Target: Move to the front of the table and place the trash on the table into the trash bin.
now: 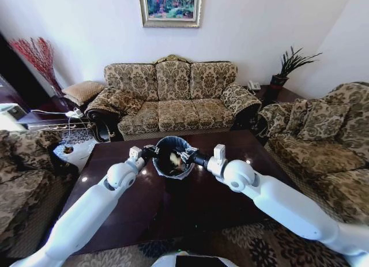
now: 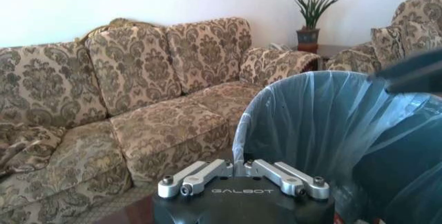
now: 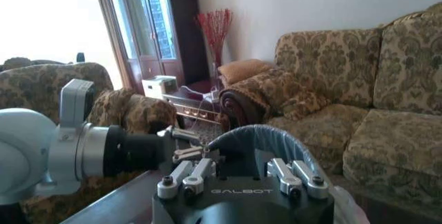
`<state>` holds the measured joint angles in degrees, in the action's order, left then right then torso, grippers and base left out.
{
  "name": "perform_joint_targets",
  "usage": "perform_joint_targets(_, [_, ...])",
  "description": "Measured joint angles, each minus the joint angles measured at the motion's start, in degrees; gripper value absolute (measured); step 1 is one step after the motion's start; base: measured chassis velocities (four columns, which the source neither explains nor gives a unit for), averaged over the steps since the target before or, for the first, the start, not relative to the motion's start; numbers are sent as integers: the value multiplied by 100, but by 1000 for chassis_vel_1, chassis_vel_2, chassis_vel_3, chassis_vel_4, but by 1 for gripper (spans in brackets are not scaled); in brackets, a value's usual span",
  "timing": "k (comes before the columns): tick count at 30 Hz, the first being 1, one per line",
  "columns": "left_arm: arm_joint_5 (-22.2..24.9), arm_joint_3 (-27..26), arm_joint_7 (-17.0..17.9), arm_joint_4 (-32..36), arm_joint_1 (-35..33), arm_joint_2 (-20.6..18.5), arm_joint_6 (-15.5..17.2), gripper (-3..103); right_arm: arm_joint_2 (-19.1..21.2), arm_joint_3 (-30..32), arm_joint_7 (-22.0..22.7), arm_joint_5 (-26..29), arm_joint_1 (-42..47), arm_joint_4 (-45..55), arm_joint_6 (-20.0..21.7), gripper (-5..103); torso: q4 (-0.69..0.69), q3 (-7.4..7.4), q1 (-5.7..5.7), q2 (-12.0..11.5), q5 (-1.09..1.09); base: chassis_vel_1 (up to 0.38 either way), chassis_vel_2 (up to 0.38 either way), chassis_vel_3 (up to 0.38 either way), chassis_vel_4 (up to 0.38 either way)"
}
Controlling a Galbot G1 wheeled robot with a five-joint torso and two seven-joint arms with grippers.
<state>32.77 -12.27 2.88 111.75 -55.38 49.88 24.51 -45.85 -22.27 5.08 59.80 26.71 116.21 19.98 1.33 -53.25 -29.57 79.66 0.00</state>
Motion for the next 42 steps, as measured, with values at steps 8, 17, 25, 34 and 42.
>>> perform_joint_targets(8, [-19, -154, 44, 70, -149, -42, -30, 2, 96, 923, 530, -237, 541, 130, -118, 58, 2, 0, 0, 0, -1, 0, 0, 0, 0])
perform_joint_targets(17, [-27, -292, 120, 282, -339, -72, -41, 2, 63, 2621, 896, -1440, 2285, -419, -410, 90, -2, 0, 0, 1, 1, 0, 0, 0, 0])
perform_joint_targets(25, [-21, -315, 163, 453, -407, -164, -14, 2, -282, 2806, 920, -2017, 2749, -749, -699, 100, 1, 1, 1, 1, 1, 0, 0, 0, 0])
perform_joint_targets(34, [-13, -389, 165, 505, -501, -217, -12, 2, -370, 2741, 965, -2092, 2750, -808, -673, 100, 0, 1, 1, 2, 0, -71, 67, 77, -88])
perform_joint_targets(42, [-10, -391, 166, 516, -484, -215, -21, 2, -385, 2732, 1007, -2167, 2803, -854, -669, 100, 0, -1, -4, 0, 0, -112, 105, 111, -111])
